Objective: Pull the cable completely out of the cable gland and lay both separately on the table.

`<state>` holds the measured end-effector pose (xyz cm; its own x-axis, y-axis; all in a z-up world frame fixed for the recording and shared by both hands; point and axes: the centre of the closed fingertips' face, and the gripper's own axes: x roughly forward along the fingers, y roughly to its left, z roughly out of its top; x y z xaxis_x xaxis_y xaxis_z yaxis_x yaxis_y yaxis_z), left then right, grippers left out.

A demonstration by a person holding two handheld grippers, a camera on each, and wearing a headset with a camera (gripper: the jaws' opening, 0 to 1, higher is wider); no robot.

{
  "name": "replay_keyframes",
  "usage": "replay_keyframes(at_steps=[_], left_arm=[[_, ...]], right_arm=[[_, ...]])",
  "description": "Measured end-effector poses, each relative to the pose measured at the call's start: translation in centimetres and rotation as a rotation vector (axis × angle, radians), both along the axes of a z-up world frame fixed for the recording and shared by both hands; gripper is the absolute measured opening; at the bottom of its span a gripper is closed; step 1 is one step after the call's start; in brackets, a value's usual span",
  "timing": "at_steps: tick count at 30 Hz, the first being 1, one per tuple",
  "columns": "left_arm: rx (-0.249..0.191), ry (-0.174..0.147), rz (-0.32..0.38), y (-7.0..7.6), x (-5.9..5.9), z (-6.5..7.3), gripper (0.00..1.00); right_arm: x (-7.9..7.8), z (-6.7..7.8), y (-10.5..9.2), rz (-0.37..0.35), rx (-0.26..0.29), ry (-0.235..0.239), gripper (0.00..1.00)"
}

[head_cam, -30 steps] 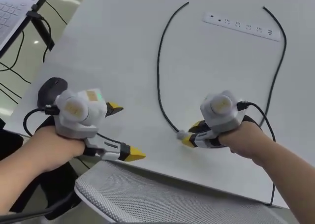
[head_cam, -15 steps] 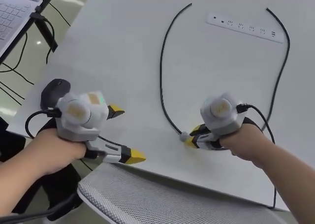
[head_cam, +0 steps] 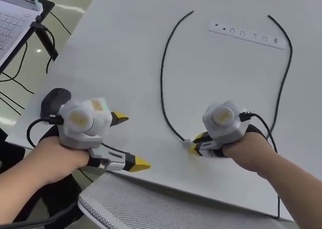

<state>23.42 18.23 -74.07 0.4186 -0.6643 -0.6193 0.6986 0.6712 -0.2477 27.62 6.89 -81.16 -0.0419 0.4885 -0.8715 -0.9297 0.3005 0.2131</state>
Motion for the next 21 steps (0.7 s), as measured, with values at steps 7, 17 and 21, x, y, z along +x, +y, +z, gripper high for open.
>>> replay_keyframes(at_steps=[7,17,21], left_arm=[[-0.018,-0.02,-0.022,-1.5,0.9,0.8,0.84],[-0.041,-0.066,-0.072,-4.0,2.4,3.1,0.84],[-0.05,-0.077,-0.085,-4.9,2.7,3.6,0.84]], right_arm=[[-0.4,2.3,-0.7,0.018,0.014,0.003,0.07],[-1.0,5.3,-1.5,0.016,0.037,-0.008,0.06],[-1.2,6.7,-2.0,0.027,0.043,-0.022,0.06]])
